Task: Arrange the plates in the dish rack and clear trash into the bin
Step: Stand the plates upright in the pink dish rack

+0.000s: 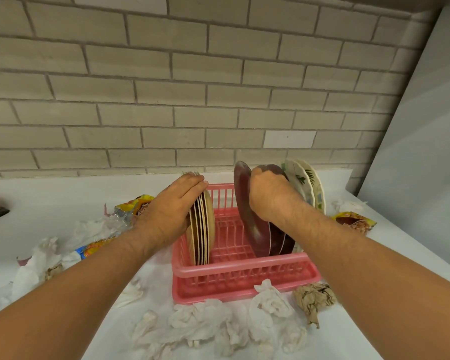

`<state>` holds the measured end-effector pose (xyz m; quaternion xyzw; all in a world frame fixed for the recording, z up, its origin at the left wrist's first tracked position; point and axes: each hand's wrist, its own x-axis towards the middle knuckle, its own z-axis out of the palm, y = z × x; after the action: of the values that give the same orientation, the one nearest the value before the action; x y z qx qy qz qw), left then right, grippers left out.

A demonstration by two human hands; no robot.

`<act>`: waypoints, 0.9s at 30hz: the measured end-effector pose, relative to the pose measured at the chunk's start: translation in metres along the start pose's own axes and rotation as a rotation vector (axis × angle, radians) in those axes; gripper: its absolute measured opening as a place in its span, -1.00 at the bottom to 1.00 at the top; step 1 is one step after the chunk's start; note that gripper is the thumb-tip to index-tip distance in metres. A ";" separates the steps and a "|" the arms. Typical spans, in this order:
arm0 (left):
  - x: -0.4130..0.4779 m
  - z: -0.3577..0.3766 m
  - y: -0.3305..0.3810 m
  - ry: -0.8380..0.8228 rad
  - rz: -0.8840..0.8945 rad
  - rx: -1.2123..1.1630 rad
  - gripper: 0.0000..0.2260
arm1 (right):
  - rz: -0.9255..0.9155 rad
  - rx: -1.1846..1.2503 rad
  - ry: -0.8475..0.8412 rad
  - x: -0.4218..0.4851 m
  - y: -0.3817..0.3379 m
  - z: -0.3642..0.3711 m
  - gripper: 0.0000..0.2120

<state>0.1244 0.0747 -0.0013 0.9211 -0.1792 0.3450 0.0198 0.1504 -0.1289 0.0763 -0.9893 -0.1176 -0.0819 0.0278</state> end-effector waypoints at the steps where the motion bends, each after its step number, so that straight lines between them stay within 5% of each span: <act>1: 0.000 0.000 0.000 -0.003 -0.002 -0.001 -0.31 | 0.003 0.016 -0.003 0.000 0.000 0.002 -0.62; 11: -0.001 0.002 -0.001 -0.021 -0.012 0.000 -0.35 | -0.016 -0.023 0.000 -0.001 0.005 -0.004 -0.47; 27: 0.001 0.003 -0.001 -0.029 -0.016 -0.003 -0.31 | -0.082 -0.133 0.041 0.001 0.021 -0.016 -0.74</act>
<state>0.1273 0.0751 -0.0033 0.9275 -0.1725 0.3310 0.0215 0.1543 -0.1500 0.0911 -0.9814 -0.1518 -0.1109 -0.0390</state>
